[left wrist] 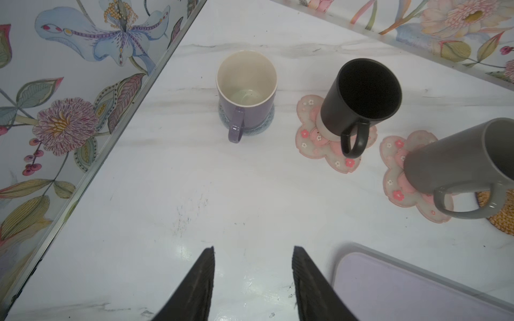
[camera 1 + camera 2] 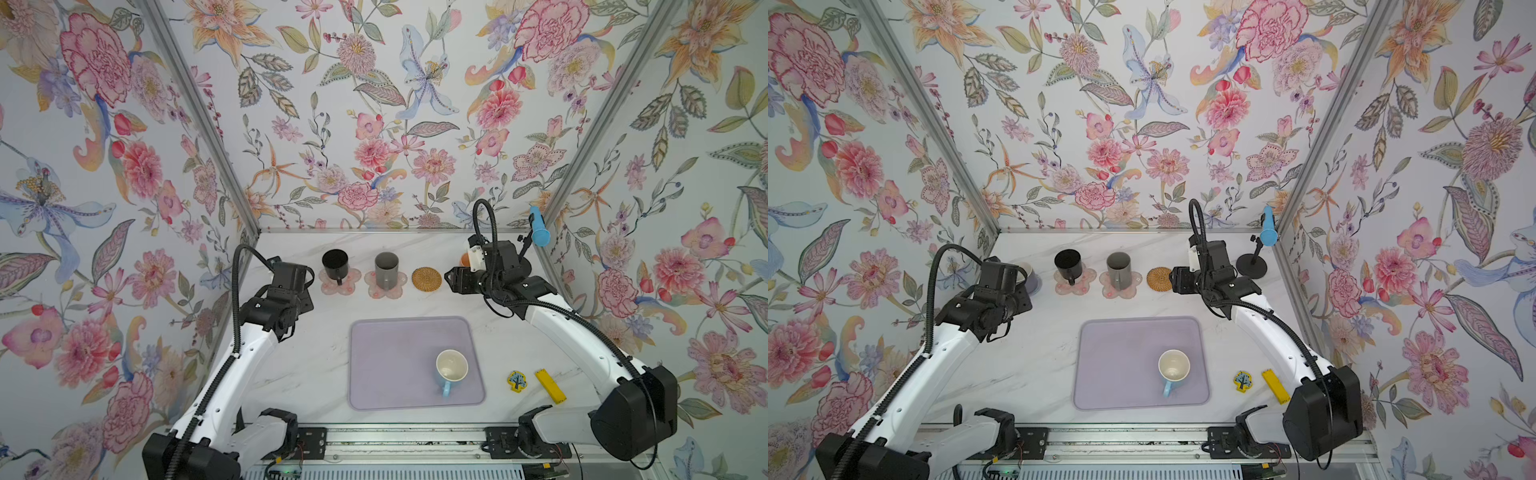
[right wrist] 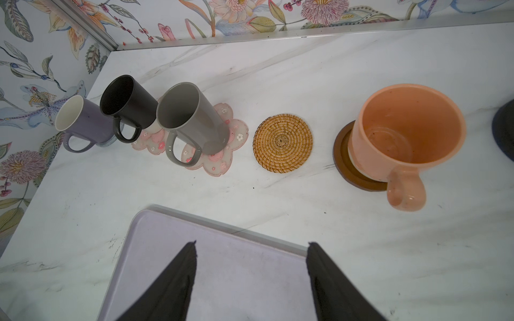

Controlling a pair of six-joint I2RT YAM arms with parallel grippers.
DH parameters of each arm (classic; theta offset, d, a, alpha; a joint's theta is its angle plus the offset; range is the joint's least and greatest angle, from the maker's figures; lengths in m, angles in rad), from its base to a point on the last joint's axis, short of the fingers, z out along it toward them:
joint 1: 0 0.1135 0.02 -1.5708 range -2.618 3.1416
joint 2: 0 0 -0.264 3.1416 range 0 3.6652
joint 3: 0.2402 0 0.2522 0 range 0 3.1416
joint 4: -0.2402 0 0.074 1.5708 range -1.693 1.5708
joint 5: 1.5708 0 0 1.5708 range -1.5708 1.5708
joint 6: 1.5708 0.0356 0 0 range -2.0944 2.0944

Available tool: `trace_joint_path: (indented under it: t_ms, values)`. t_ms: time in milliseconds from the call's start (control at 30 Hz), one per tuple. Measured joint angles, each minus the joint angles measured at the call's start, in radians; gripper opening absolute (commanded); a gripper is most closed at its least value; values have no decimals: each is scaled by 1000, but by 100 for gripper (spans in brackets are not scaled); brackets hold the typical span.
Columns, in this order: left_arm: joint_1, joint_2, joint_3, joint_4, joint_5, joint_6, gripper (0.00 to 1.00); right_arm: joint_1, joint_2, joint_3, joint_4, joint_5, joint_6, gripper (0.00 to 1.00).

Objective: Place cups on coasters
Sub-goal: Move the coaster to the top-left of the table.

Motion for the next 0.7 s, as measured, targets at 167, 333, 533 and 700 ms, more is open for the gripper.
trace_joint_path:
  t_ms: [167,333,533,700]
  values:
    - [39,0,-70,5,29,-23,22,0,5,0,0,2,0,65]
    - [66,32,-161,82,57,-63,3,0,5,0,0,3,-1,65]
    - [103,183,-225,216,82,-113,0,-2,9,0,0,3,-5,65]
    - [132,361,-188,310,76,-130,0,-24,24,-1,0,2,-9,65]
